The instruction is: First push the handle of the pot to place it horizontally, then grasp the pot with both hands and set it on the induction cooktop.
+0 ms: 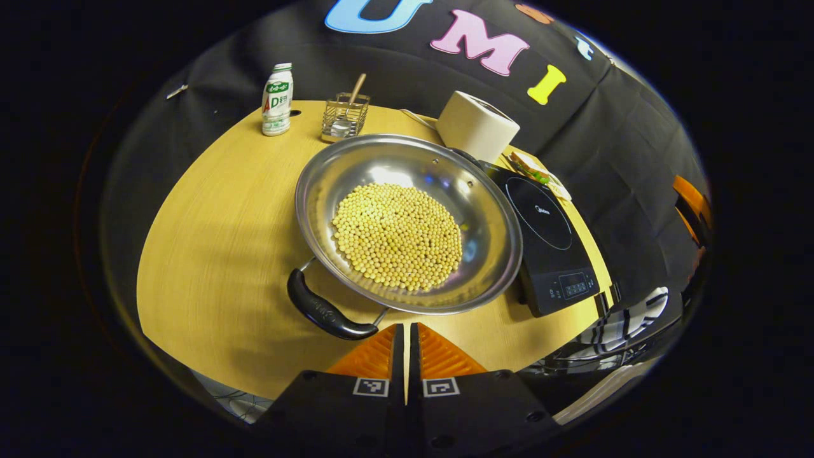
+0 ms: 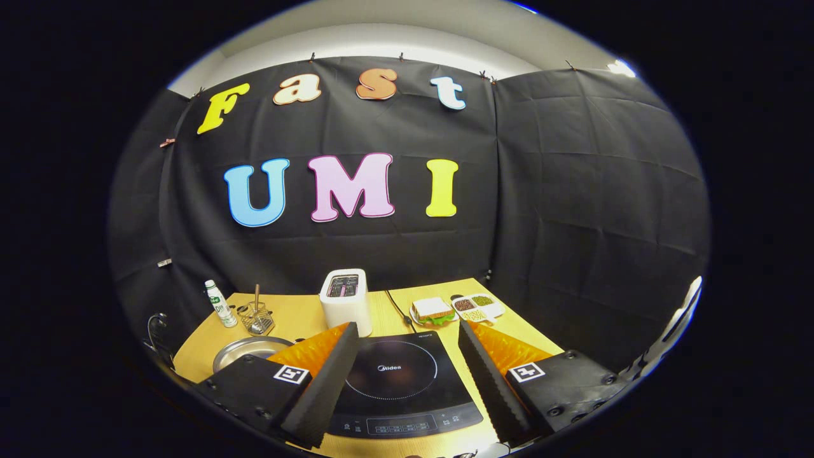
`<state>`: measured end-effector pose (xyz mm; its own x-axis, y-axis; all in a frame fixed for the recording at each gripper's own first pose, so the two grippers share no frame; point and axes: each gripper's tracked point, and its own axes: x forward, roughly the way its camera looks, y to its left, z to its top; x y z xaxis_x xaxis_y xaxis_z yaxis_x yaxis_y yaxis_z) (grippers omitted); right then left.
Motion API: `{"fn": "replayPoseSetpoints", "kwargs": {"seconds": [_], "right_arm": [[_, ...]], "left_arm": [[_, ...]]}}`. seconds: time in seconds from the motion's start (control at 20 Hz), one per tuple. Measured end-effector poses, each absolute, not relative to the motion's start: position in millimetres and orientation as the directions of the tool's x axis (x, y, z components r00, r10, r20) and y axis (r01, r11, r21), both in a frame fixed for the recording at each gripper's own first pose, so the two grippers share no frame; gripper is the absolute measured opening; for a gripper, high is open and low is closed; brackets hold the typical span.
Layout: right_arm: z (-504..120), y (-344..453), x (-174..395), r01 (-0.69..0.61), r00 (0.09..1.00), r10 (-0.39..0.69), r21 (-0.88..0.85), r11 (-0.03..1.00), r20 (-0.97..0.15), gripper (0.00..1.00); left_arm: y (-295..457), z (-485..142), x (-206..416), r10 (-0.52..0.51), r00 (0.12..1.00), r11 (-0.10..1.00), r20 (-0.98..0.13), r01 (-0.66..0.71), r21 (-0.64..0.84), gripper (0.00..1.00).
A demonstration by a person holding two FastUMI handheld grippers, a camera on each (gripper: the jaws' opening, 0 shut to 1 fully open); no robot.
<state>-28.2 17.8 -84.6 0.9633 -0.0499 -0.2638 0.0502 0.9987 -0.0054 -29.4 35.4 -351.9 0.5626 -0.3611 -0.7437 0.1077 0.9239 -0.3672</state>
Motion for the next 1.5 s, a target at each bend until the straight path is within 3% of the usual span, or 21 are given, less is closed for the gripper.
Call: {"fn": "replayPoseSetpoints", "kwargs": {"seconds": [1.5], "right_arm": [[-98,43,-8,0.024,0.956,-0.031,-0.027,0.999,-0.292,0.98]], "left_arm": [[138,-375,28,-0.204,0.569,0.964,-0.797,-0.026,-0.266,0.05]]}}
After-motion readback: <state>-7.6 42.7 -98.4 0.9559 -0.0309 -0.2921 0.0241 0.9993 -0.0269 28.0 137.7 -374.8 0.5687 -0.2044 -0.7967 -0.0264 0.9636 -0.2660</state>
